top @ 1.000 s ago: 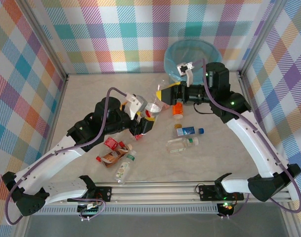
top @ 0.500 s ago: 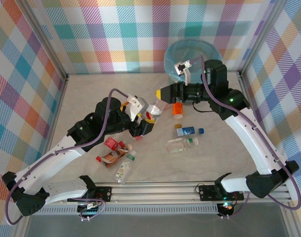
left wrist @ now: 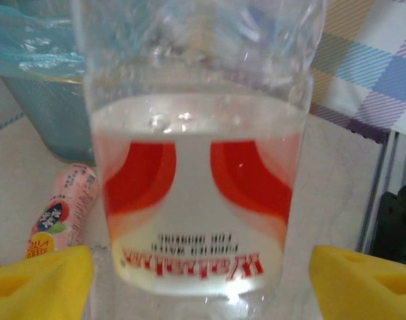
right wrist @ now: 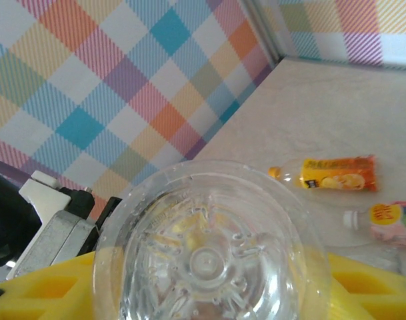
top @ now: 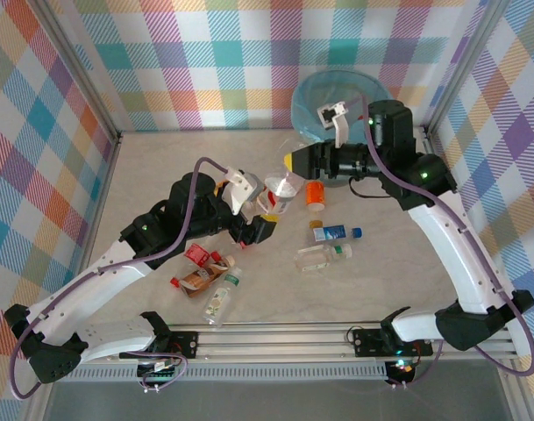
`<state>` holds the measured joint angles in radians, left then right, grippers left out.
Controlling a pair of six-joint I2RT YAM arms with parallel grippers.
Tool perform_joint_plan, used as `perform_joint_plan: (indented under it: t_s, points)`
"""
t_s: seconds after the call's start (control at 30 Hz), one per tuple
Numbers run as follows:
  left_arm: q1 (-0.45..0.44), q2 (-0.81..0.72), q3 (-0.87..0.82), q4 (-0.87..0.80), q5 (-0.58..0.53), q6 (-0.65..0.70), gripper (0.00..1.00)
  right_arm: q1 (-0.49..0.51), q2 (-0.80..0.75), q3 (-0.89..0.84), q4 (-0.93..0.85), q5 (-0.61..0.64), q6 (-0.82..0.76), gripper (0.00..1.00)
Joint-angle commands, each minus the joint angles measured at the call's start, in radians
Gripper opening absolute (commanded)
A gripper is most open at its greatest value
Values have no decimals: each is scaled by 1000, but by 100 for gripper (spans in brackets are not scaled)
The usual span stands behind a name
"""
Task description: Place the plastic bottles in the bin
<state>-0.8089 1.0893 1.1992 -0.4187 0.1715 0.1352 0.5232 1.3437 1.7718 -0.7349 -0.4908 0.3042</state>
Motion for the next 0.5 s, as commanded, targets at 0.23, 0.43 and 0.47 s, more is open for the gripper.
perform_joint_plan:
  t_s: [0.23,0.43,0.47]
  points:
    - [4,-45,82,67,-50,-21,93,-43,24,254,-112,346,-170,59]
    - [5,-25,127,81,-55,-56,93,-57,74,367,-11,553,-292,57]
    - [4,-19,134,85,-57,-64,93,-59,89,392,6,580,-314,57]
